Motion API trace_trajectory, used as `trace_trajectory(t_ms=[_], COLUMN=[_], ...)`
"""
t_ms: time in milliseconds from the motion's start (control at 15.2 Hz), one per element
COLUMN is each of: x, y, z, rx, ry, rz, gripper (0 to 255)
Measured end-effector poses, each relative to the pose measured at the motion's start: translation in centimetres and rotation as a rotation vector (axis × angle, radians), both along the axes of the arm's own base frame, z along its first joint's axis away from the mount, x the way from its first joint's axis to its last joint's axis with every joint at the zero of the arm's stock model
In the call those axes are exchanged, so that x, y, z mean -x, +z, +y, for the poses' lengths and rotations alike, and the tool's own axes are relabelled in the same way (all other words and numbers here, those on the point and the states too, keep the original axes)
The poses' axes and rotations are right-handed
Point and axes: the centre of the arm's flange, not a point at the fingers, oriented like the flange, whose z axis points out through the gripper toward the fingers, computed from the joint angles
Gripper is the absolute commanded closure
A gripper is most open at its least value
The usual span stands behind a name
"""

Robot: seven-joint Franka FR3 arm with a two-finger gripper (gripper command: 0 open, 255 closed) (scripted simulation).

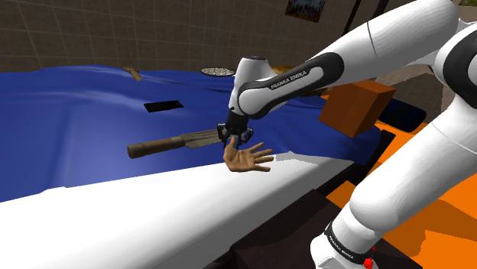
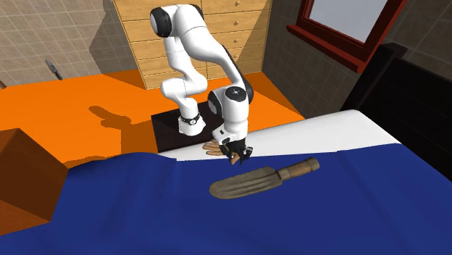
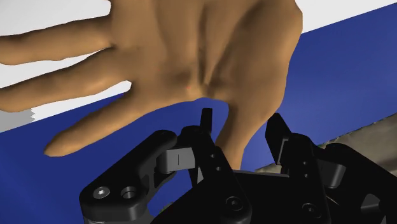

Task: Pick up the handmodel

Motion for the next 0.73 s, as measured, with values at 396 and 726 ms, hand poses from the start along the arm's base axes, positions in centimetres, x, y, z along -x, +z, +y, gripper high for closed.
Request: trace_trajectory(t_ms=[396, 726], x=[0.0, 0.0], y=[3.2, 5.7], z=[0.1, 0.1], rx=[0.000, 0.000], ry=[0.000, 0.000], rz=[0.000, 0.000], gripper=[255, 255])
